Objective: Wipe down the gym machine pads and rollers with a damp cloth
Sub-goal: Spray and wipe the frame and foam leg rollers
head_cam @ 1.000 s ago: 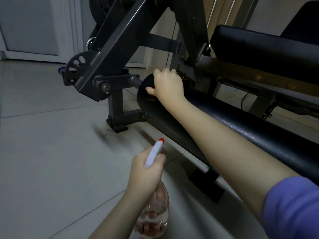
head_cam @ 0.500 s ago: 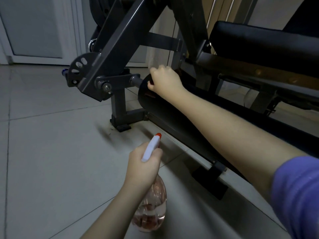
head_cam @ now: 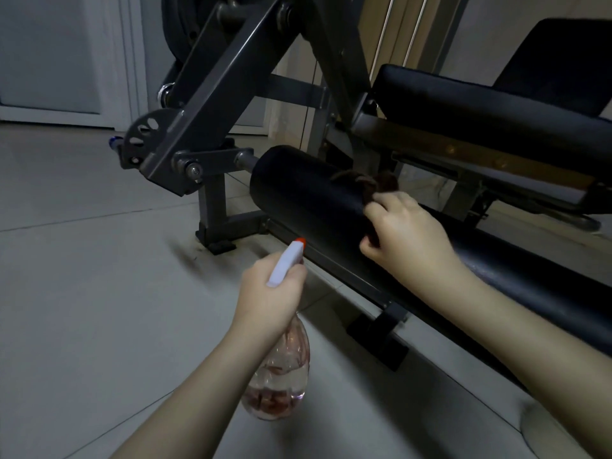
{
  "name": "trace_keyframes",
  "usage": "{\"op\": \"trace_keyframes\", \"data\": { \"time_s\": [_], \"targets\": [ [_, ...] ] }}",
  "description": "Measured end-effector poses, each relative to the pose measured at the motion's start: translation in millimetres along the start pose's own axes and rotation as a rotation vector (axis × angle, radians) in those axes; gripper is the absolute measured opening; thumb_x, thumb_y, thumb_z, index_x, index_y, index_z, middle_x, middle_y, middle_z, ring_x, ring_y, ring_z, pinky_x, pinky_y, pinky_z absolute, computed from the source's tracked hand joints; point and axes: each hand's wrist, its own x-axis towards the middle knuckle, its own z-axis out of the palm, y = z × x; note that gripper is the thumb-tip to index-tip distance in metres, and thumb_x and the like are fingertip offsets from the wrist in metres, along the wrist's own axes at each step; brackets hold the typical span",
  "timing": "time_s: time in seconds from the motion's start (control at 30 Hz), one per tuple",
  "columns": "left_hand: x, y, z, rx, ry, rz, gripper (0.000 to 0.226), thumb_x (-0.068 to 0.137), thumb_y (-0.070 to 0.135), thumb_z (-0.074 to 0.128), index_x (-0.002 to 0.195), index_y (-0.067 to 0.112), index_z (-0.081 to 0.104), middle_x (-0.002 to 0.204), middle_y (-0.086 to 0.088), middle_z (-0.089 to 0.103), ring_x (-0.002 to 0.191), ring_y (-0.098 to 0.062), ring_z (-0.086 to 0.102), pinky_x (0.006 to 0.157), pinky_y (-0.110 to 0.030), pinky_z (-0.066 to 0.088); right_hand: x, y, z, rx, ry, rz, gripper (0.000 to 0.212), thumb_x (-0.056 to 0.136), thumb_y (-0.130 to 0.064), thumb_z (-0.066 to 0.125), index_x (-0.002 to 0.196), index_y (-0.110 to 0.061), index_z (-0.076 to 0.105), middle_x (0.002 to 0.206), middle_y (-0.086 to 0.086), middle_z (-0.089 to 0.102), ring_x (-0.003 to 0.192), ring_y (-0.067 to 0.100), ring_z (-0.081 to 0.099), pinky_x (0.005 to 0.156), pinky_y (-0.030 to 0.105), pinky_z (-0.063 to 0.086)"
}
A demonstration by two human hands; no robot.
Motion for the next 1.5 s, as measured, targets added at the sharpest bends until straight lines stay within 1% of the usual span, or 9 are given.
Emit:
{"op": "trace_keyframes", "data": {
  "time_s": [0.1,0.23,0.33,0.57,0.8,1.07,1.2,1.33,1.5],
  "targets": [
    [-2,6,2,0.009,-0.010,0.021,0.041,0.071,0.031,0.046,0.084,-0.006,0.058,0.089,-0.026,0.060,0.069,-0.020,0.048,0.064,-0.036,0.038,-38,12,1,0.000,0.056,0.088,0.047,0.064,-0.018,0.079,0.105,0.000,0.065,0.115,0.024,0.061,0.106,0.045,0.057,0.084,0.049,0.051],
    [-8,14,6,-0.005,-0.021,0.054,0.041,0.075,0.029,0.049,0.088,-0.008,0.058,0.090,-0.028,0.062,0.072,-0.027,0.055,0.064,-0.040,0.043,-33,19,-8,0.050,-0.009,0.149,0.049,0.080,-0.030,0.067,0.122,-0.008,0.057,0.128,0.015,0.055,0.115,0.034,0.052,0.091,0.042,0.047],
    [-11,17,7,0.015,-0.008,0.053,0.027,0.088,0.017,0.054,0.094,-0.007,0.062,0.096,-0.028,0.063,0.089,-0.040,0.061,0.072,-0.052,0.050,-13,37,-19,0.239,-0.021,0.248,0.042,0.085,-0.034,0.062,0.120,-0.013,0.058,0.113,0.009,0.061,0.100,0.025,0.059,0.082,0.037,0.051],
    [-15,15,5,0.027,-0.047,0.073,0.028,0.089,0.019,0.053,0.094,-0.007,0.061,0.095,-0.029,0.063,0.082,-0.040,0.059,0.065,-0.038,0.042,15,85,-16,0.538,-0.166,0.501,0.028,0.090,-0.033,0.058,0.108,-0.014,0.064,0.087,0.005,0.058,0.065,0.010,0.050,0.065,0.027,0.039],
    [-16,16,5,-0.016,-0.076,0.086,0.045,0.073,0.034,0.049,0.093,-0.005,0.060,0.094,-0.028,0.062,0.091,-0.041,0.061,0.069,-0.038,0.043,-25,102,-39,0.435,-0.169,0.504,0.023,0.085,-0.033,0.061,0.101,-0.017,0.066,0.087,0.004,0.063,0.074,0.016,0.056,0.068,0.026,0.041],
    [-16,19,13,-0.028,-0.108,0.067,0.029,0.072,0.036,0.051,0.082,0.010,0.061,0.092,-0.027,0.062,0.081,-0.038,0.061,0.070,-0.043,0.047,-144,93,-45,0.041,0.149,0.181,0.034,0.079,-0.023,0.069,0.105,-0.001,0.064,0.104,0.017,0.063,0.095,0.035,0.060,0.079,0.041,0.050],
    [-18,18,21,-0.076,-0.144,0.042,0.042,0.075,0.031,0.053,0.090,-0.007,0.061,0.079,-0.018,0.058,0.072,-0.021,0.052,0.067,-0.034,0.039,-114,74,-18,0.011,0.243,0.100,0.029,0.076,-0.016,0.069,0.097,0.003,0.065,0.107,0.024,0.062,0.103,0.042,0.059,0.083,0.046,0.051],
    [-19,18,27,-0.062,-0.147,0.047,0.047,0.071,0.033,0.051,0.091,-0.009,0.059,0.090,-0.031,0.060,0.072,-0.021,0.053,0.066,-0.036,0.039,-70,52,-11,0.022,0.236,0.129,0.027,0.075,-0.019,0.068,0.093,0.001,0.063,0.109,0.026,0.062,0.103,0.043,0.059,0.081,0.046,0.052],
    [-17,12,25,-0.028,-0.131,0.037,0.024,0.088,0.015,0.056,0.090,-0.009,0.060,0.086,-0.031,0.059,0.071,-0.024,0.051,0.063,-0.036,0.038,-89,49,-6,-0.039,0.121,0.117,0.055,0.071,-0.030,0.071,0.115,0.000,0.058,0.127,0.032,0.050,0.116,0.054,0.047,0.091,0.059,0.045]
  ]
}}
